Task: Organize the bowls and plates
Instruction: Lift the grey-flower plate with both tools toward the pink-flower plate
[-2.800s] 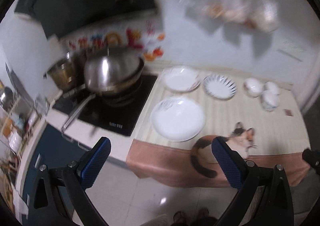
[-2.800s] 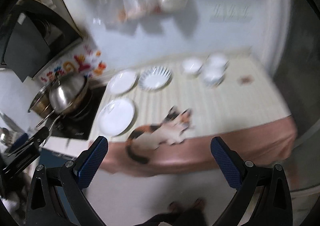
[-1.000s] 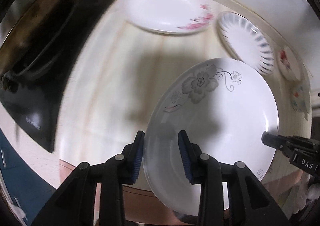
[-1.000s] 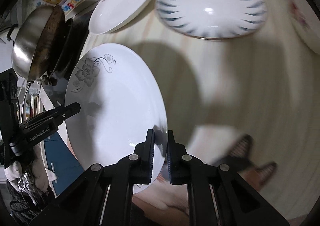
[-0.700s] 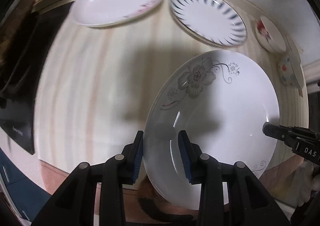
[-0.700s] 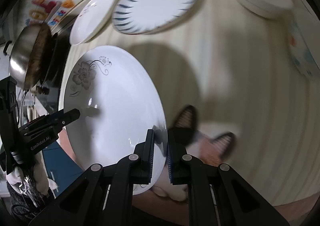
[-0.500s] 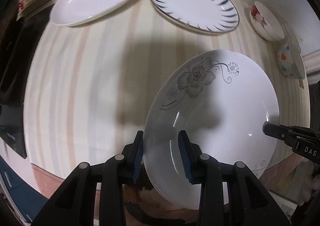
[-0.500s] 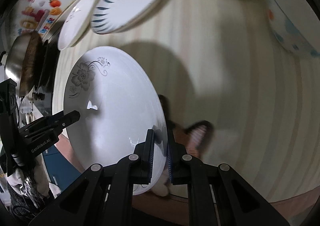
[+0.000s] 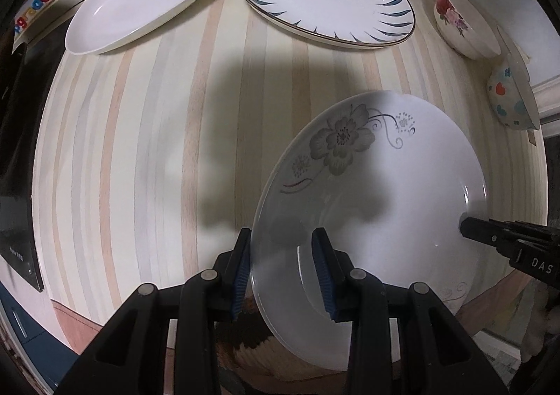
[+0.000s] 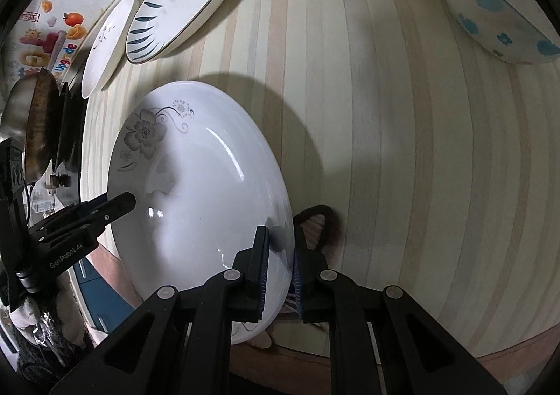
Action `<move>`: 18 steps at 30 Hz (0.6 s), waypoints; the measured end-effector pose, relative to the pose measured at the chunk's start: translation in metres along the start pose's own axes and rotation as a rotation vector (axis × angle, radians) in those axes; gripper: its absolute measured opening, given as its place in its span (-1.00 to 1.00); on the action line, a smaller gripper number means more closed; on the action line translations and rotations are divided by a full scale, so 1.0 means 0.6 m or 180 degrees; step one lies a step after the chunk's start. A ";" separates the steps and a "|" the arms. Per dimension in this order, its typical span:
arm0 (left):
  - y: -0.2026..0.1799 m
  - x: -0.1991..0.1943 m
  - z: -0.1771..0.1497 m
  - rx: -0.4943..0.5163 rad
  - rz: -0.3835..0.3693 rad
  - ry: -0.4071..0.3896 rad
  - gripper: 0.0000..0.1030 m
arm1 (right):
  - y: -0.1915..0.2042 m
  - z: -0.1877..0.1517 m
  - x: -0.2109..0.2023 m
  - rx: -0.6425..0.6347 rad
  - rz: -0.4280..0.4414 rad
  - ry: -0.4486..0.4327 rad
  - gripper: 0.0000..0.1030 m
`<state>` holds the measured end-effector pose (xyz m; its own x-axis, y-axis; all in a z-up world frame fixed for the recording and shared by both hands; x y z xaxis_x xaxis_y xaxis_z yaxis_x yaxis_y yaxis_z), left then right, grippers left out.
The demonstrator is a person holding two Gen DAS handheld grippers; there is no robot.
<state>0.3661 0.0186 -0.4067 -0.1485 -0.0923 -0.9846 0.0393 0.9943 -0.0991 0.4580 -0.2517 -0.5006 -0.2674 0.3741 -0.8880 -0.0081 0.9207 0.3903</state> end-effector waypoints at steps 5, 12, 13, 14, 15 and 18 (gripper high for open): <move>-0.024 0.016 0.010 0.0085 0.0044 0.0015 -0.39 | 0.006 0.000 0.001 0.0107 -0.0036 -0.0052 -0.71; -0.026 0.012 0.015 0.0195 -0.0058 0.0086 -0.39 | 0.009 0.001 0.000 0.0234 -0.0079 -0.0053 -0.66; -0.023 0.008 0.015 0.0193 -0.0086 0.0081 -0.39 | 0.006 0.000 0.000 0.0264 -0.0061 -0.0019 -0.64; -0.015 -0.004 0.018 0.0182 -0.0084 0.0044 -0.39 | 0.005 0.001 -0.001 0.0305 -0.0033 0.0019 -0.64; -0.005 -0.022 0.021 0.0177 -0.0072 -0.0027 -0.39 | 0.005 0.002 -0.005 0.0338 -0.0033 0.0034 -0.64; 0.035 -0.083 0.029 0.0093 -0.0026 -0.0299 -0.37 | 0.015 0.003 -0.042 0.0315 -0.0221 -0.0075 -0.64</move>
Point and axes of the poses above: each gripper's, at about its wrist camera, not at the fingertips, and x roughly the way its jaws point, y to its left, z to its top, the point moved 4 cm from there along x, roughly the way its jaws point, and after that the axes turned 12 degrees about y, right-handed, at the moved point
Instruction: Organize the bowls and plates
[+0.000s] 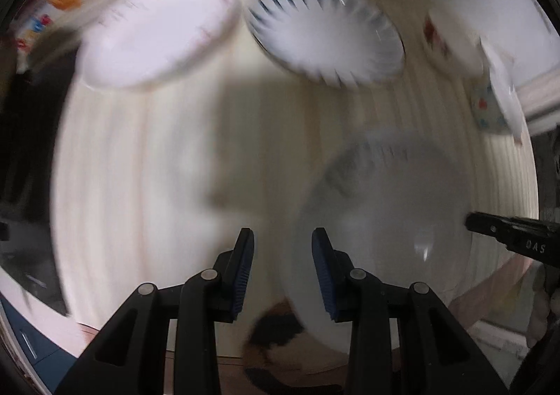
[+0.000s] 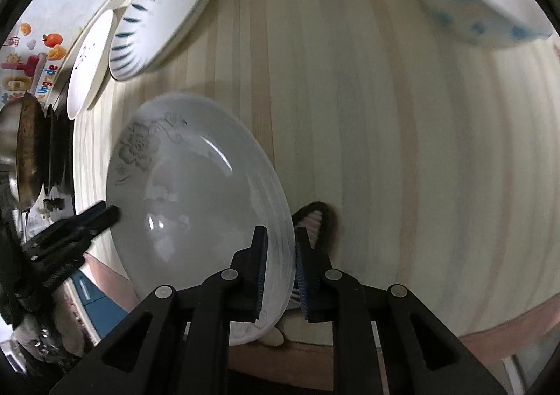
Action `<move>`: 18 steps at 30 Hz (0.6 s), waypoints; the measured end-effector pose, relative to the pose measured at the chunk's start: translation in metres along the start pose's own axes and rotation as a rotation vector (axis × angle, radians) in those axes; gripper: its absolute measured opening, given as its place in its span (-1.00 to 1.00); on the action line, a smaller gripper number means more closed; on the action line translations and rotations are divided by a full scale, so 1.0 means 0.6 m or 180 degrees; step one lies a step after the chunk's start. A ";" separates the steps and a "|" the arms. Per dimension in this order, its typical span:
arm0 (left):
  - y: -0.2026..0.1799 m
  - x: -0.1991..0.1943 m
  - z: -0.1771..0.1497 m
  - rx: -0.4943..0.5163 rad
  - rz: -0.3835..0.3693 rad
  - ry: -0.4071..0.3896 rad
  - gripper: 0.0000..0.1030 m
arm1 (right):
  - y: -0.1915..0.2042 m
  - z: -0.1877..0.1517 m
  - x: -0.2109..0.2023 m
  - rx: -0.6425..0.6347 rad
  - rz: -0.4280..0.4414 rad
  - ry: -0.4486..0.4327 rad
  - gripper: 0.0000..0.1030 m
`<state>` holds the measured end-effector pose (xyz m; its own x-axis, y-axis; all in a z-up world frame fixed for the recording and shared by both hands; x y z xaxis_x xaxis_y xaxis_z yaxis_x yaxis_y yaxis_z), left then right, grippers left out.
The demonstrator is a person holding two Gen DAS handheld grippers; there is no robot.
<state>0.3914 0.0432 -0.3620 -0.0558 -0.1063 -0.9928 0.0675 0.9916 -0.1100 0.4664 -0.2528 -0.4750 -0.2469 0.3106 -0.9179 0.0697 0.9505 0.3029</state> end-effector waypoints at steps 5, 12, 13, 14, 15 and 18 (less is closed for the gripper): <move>0.104 -0.078 0.065 -0.0416 -0.0007 -0.0440 -0.32 | 0.086 0.031 -0.089 -0.0309 0.0019 -0.0398 -0.49; 0.258 -0.041 0.136 -0.1208 -0.0135 -0.0400 -0.31 | 0.315 0.197 -0.126 -0.1026 0.0122 -0.0965 -0.11; 0.264 -0.031 0.145 -0.1266 -0.0129 -0.0392 -0.31 | 0.338 0.217 -0.119 -0.1094 0.0095 -0.0980 -0.11; 0.281 -0.027 0.154 -0.1310 -0.0131 -0.0371 -0.31 | 0.363 0.242 -0.110 -0.1171 0.0052 -0.0999 -0.11; 0.289 -0.019 0.161 -0.1356 -0.0135 -0.0354 -0.31 | 0.390 0.273 -0.097 -0.1249 -0.0019 -0.1002 -0.11; 0.305 0.003 0.175 -0.1420 -0.0133 -0.0287 -0.31 | 0.436 0.340 -0.065 -0.1311 -0.0191 -0.0948 -0.12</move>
Point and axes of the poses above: each gripper's, at about its wrist camera, not at the fingertips, and x roughly the way its jaws point, y to its left, z to its top, the point moved 4 cm from there along x, roughly the way its jaws point, and after that the axes turned 12 degrees about y, right-handed, at the moved point
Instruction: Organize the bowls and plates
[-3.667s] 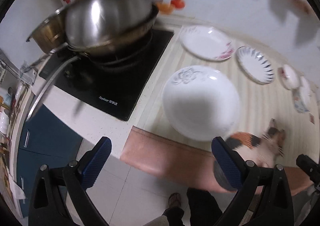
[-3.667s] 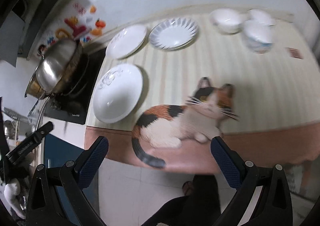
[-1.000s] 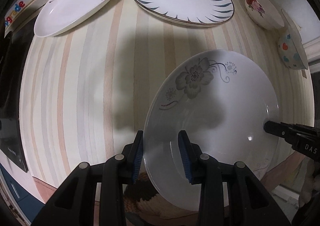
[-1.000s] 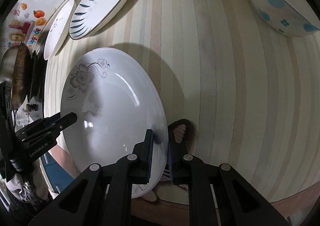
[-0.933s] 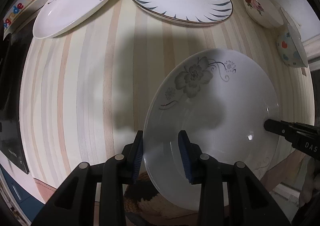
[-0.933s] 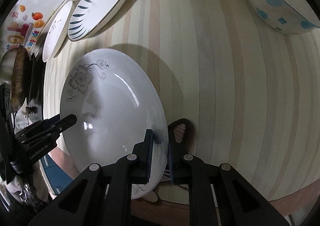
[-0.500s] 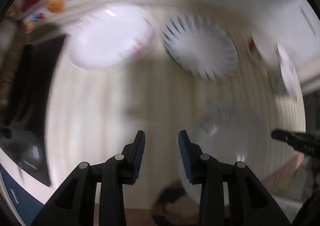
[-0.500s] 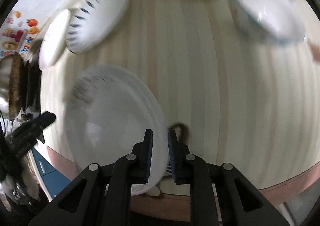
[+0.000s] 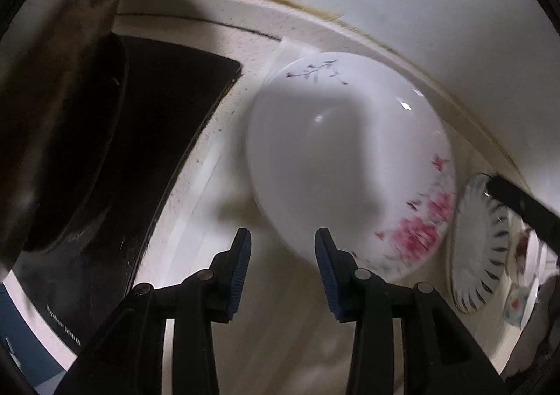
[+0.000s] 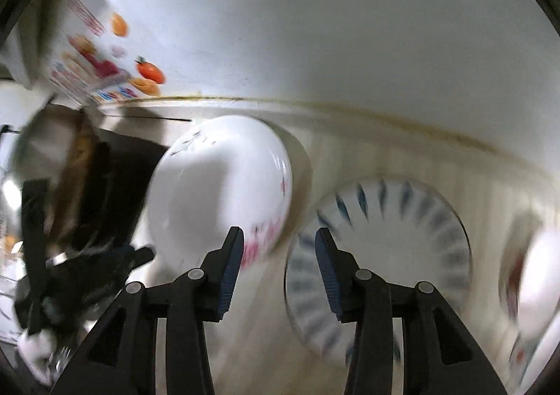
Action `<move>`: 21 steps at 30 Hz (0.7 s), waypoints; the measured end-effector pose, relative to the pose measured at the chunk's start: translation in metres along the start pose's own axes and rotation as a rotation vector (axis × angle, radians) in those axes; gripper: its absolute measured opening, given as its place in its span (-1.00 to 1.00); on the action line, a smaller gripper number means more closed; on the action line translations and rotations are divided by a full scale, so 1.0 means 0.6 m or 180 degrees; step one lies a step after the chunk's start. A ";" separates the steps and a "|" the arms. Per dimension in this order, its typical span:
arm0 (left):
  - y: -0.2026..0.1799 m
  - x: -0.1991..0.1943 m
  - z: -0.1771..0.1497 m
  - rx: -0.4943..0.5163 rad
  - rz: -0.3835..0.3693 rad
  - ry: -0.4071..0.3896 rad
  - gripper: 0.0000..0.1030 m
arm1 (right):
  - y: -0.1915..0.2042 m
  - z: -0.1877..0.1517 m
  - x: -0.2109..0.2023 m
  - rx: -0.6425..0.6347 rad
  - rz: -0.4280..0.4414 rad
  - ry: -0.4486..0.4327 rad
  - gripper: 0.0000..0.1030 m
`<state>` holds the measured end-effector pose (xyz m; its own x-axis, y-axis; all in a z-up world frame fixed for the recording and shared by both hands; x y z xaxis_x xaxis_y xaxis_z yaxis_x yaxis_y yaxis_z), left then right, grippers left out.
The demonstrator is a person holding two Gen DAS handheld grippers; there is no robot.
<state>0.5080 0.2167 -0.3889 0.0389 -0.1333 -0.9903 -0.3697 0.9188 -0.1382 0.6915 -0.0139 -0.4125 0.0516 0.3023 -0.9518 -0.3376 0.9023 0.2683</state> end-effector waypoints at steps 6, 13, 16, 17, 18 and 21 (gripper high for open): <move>0.012 0.035 0.025 -0.0064 -0.0049 0.0131 -0.31 | 0.001 0.077 0.073 -0.0036 -0.0123 0.0162 -0.13; 0.015 0.055 0.043 -0.0004 -0.0075 0.0046 -0.49 | -0.019 0.099 0.133 0.0038 -0.0041 0.0348 -0.72; 0.015 0.054 0.036 0.0026 -0.0023 -0.0017 -0.50 | -0.029 0.096 0.135 0.0081 0.0121 0.0256 -0.74; 0.010 0.051 0.033 0.0035 -0.0010 -0.0025 -0.50 | -0.029 0.094 0.135 0.0057 0.0132 0.0246 -0.75; 0.011 0.051 0.031 0.0036 -0.0015 -0.0032 -0.50 | -0.028 0.090 0.134 0.0016 0.0122 0.0239 -0.75; 0.008 0.048 0.023 0.0048 -0.0026 -0.0054 -0.50 | -0.026 0.080 0.132 -0.0024 0.0125 0.0221 -0.76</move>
Point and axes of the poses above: each gripper's, at about its wrist camera, not at the fingertips, and x roughly the way its jaws point, y to its left, z to its top, the point moved 4 cm from there along x, roughly the way its jaws point, and after that the axes turned 12 degrees about y, right-handed, at the moved point
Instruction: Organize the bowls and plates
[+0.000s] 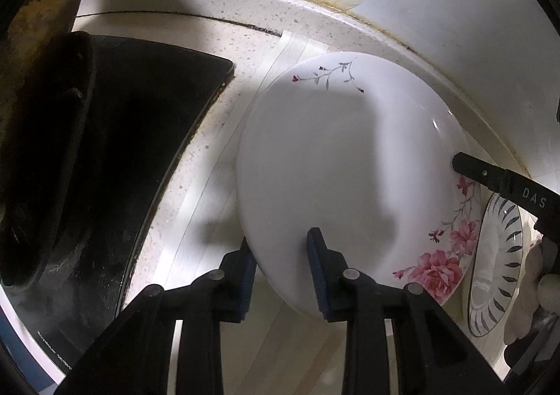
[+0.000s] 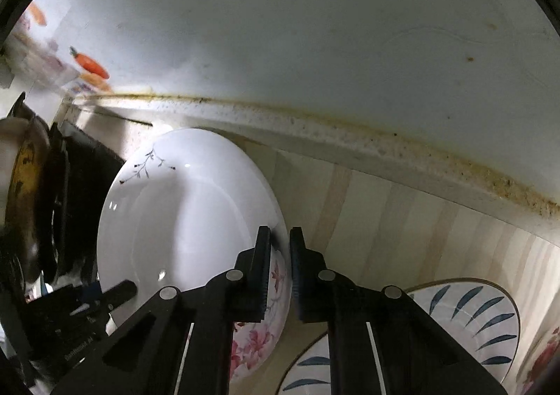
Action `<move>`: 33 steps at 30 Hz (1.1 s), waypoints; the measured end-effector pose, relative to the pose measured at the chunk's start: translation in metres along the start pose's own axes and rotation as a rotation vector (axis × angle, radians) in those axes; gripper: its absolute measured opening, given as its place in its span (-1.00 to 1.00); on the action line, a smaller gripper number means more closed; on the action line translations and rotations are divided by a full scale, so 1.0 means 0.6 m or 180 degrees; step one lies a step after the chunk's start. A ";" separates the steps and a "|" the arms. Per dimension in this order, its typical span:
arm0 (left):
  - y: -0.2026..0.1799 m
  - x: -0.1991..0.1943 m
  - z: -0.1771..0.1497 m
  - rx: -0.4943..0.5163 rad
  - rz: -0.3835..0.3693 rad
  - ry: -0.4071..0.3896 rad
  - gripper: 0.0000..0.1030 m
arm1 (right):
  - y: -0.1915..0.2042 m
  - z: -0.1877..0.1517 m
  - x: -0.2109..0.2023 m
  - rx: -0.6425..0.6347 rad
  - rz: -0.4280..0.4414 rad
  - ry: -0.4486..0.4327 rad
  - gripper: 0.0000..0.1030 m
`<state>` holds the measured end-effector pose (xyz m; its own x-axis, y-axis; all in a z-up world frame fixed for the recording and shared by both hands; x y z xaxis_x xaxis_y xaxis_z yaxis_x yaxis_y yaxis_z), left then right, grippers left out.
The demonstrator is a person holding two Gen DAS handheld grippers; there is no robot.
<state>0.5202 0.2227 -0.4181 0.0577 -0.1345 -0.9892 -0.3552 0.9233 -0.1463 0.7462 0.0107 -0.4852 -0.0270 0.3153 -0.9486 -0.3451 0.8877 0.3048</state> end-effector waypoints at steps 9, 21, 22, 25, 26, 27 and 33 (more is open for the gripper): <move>-0.007 -0.036 -0.017 0.0102 -0.0051 -0.0065 -0.49 | 0.000 -0.026 -0.043 -0.0006 0.0103 -0.0123 -0.79; -0.051 -0.106 -0.058 0.0270 -0.0135 -0.0166 -0.49 | -0.021 -0.102 -0.154 0.0037 0.0216 -0.0341 -0.79; -0.053 -0.110 -0.065 0.0291 -0.0137 -0.0175 -0.49 | -0.023 -0.111 -0.164 0.0038 0.0219 -0.0360 -0.79; -0.072 -0.129 -0.090 0.0371 -0.0137 -0.0219 -0.49 | -0.031 -0.151 -0.199 0.0067 0.0241 -0.0438 -0.79; -0.081 -0.138 -0.100 0.0410 -0.0139 -0.0237 -0.49 | -0.034 -0.166 -0.210 0.0086 0.0252 -0.0458 -0.79; -0.089 -0.146 -0.109 0.0447 -0.0146 -0.0255 -0.49 | -0.041 -0.184 -0.222 0.0114 0.0269 -0.0480 -0.79; -0.145 -0.174 -0.163 0.0705 -0.0176 -0.0301 -0.49 | -0.079 -0.282 -0.281 0.0291 0.0310 -0.0601 -0.79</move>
<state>0.4541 0.1211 -0.3028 0.1619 -0.1623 -0.9734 -0.1365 0.9732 -0.1850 0.6081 -0.1411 -0.3542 0.1230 0.4505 -0.8842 -0.2630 0.8740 0.4087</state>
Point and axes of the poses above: each gripper's, at about its wrist camera, not at the fingertips, and x roughly the way its jaws point, y to its left, z to its top, the point moved 4 cm from there along x, roughly the way its jaws point, and after that the axes turned 12 degrees about y, right-handed, at the moved point
